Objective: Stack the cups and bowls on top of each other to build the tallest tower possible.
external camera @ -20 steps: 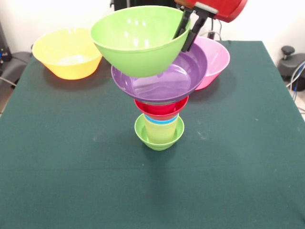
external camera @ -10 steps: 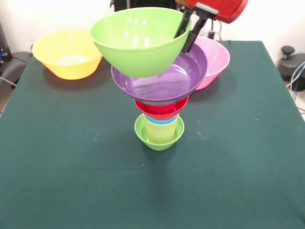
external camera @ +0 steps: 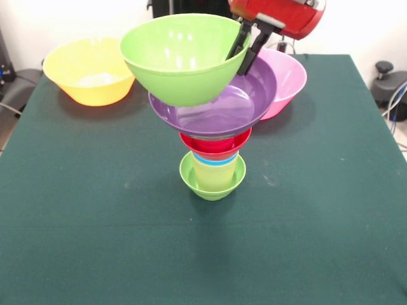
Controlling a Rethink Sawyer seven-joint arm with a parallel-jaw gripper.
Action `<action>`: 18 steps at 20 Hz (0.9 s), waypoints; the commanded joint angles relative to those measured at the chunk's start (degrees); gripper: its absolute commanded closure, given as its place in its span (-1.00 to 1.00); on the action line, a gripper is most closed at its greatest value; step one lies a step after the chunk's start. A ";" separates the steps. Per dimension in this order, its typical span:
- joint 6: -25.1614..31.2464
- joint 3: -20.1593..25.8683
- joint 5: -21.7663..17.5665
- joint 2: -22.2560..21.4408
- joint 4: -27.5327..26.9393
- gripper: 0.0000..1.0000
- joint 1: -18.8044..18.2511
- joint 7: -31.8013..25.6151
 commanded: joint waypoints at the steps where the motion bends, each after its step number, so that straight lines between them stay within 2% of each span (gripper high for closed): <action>1: -2.95 0.13 0.80 3.48 3.88 1.00 1.52 6.25; 18: -3.85 -1.09 2.76 4.03 4.42 1.00 2.85 6.83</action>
